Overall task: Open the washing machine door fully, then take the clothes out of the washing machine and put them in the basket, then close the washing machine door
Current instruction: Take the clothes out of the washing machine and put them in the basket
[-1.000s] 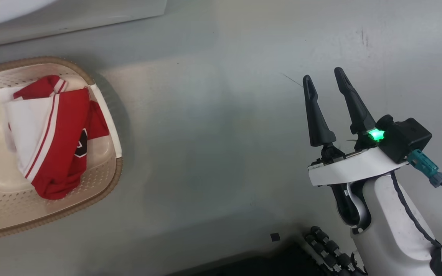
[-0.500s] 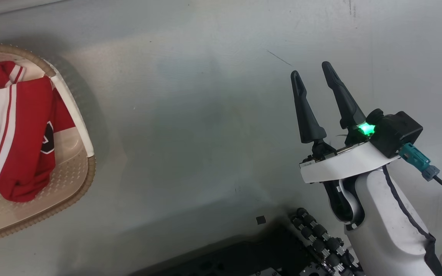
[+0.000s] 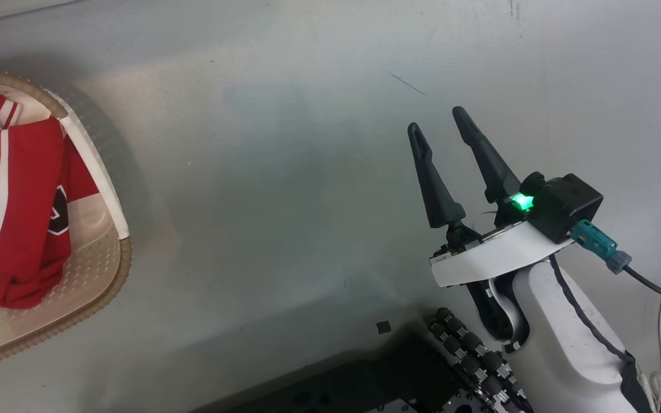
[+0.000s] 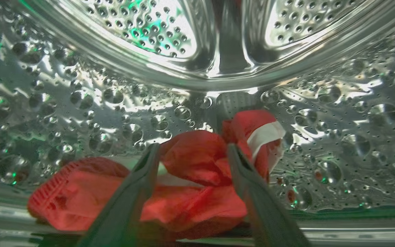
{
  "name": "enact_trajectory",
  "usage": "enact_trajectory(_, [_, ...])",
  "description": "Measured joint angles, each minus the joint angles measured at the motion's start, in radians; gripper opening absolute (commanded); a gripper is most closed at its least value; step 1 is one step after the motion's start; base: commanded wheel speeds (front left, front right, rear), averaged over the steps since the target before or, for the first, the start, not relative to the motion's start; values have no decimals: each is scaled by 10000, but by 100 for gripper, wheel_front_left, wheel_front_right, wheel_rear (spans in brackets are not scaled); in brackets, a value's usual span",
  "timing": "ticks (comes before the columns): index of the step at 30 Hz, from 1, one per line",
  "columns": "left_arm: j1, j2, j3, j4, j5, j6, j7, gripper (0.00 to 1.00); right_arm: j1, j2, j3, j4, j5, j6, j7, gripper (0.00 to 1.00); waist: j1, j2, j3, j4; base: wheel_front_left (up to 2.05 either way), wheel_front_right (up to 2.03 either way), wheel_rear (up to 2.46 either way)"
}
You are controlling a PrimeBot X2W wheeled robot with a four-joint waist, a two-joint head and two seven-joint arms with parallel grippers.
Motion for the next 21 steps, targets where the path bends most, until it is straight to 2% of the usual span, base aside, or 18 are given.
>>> enact_trajectory(7, [-129, 169, -328, 351, 230, 29, 1032, 100, -29, 2, 148, 35, 65, -2, 0, 100, 0, 0, -23, -125, 0, 0, 0])
enact_trajectory(21, [-879, 445, -721, 410, 405, -13, 2439, 100, -29, 4, 479, 13, 232, -4, 0, 100, -1, 0, 207, -283, 0, 0, 0])
